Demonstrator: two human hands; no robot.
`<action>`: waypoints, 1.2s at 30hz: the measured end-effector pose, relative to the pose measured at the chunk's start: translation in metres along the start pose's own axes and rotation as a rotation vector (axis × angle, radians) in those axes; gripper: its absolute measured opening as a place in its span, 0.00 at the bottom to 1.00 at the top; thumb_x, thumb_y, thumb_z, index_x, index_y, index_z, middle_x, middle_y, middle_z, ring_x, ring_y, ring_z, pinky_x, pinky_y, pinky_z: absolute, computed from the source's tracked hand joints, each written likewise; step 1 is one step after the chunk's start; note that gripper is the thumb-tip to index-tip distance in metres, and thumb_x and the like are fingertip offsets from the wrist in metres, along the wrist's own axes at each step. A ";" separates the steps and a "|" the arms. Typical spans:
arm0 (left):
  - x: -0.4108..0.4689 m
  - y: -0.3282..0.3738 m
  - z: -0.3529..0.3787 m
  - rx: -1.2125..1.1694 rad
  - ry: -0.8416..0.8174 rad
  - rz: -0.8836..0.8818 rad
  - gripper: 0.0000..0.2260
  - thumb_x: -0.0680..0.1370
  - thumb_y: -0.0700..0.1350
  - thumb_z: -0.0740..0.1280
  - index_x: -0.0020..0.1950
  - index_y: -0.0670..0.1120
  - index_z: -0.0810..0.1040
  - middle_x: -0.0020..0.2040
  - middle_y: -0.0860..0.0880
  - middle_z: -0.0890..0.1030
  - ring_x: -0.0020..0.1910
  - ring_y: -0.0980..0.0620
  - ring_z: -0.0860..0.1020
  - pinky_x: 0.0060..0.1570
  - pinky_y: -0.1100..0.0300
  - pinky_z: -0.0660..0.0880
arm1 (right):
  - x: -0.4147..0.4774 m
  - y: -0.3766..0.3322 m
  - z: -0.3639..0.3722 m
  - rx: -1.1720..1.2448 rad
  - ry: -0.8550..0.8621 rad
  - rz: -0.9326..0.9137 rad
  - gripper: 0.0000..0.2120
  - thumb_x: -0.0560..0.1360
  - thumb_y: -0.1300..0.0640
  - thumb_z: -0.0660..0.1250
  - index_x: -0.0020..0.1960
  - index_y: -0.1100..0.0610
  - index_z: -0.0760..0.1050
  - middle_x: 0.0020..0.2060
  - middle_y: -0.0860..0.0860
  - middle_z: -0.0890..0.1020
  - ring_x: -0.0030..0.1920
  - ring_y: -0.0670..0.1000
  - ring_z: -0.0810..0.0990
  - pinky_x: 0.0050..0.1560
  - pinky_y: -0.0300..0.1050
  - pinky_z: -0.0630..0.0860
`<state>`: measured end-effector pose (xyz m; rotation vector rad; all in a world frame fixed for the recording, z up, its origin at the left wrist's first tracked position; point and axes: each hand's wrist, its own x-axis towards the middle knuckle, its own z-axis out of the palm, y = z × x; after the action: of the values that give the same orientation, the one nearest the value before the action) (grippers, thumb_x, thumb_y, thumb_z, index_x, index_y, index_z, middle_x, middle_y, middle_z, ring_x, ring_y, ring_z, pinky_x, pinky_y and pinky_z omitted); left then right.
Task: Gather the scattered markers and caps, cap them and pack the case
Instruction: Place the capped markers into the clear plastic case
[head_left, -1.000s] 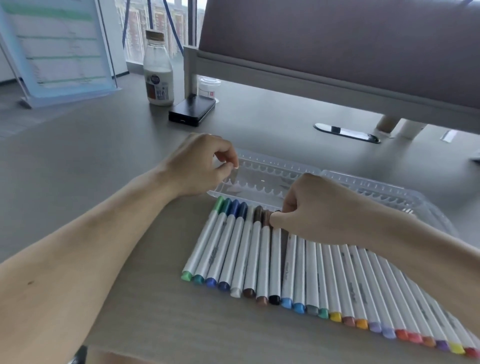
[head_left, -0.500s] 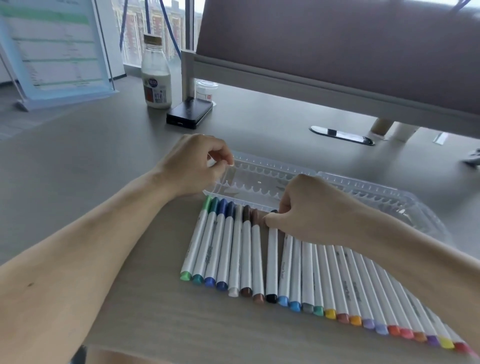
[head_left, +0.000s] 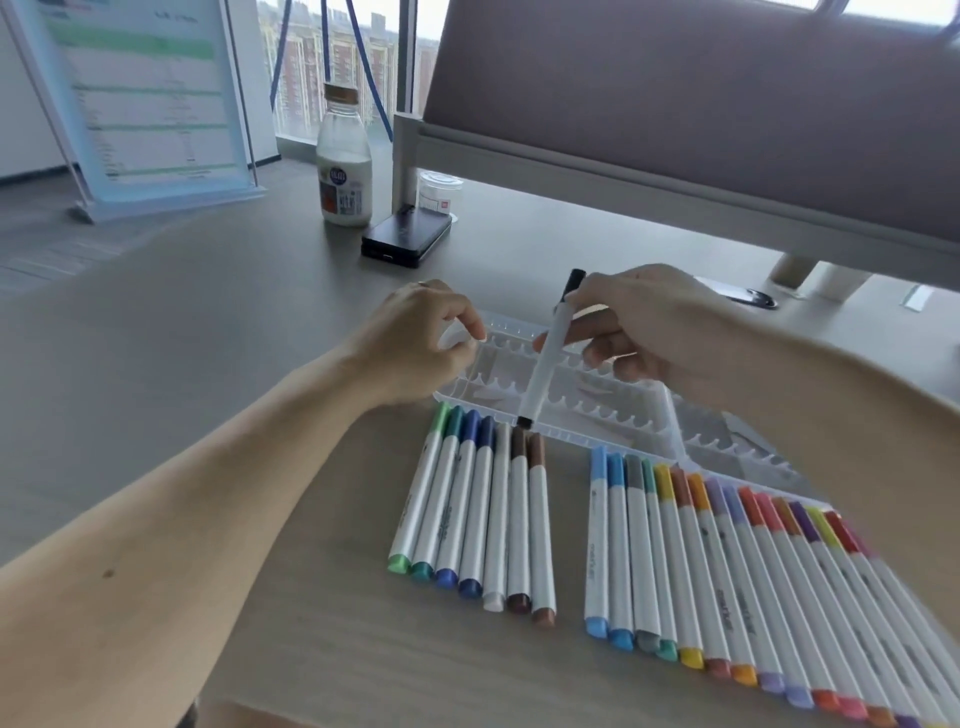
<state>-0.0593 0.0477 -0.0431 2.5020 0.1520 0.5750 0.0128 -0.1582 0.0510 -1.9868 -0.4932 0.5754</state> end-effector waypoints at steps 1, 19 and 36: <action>0.000 0.000 0.000 0.000 -0.014 -0.013 0.05 0.80 0.46 0.69 0.53 0.54 0.83 0.57 0.55 0.79 0.43 0.65 0.70 0.54 0.55 0.71 | 0.006 0.001 0.002 0.040 -0.027 0.020 0.08 0.82 0.56 0.64 0.50 0.59 0.80 0.45 0.56 0.88 0.31 0.49 0.79 0.29 0.39 0.71; -0.002 -0.002 -0.020 -0.275 -0.250 -0.003 0.35 0.74 0.61 0.75 0.77 0.70 0.61 0.70 0.58 0.74 0.70 0.58 0.71 0.69 0.52 0.70 | 0.064 0.016 0.053 0.023 0.113 0.014 0.14 0.74 0.50 0.77 0.43 0.62 0.84 0.31 0.52 0.83 0.26 0.46 0.77 0.29 0.37 0.75; -0.004 -0.006 -0.020 -0.012 -0.258 -0.019 0.28 0.72 0.71 0.71 0.70 0.65 0.76 0.71 0.65 0.72 0.72 0.60 0.66 0.74 0.47 0.65 | 0.053 0.015 0.047 -0.353 0.018 -0.008 0.14 0.72 0.45 0.78 0.41 0.57 0.88 0.30 0.51 0.81 0.32 0.48 0.72 0.31 0.41 0.69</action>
<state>-0.0715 0.0623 -0.0326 2.5335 0.0736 0.2411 0.0296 -0.1029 0.0082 -2.3205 -0.6253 0.4902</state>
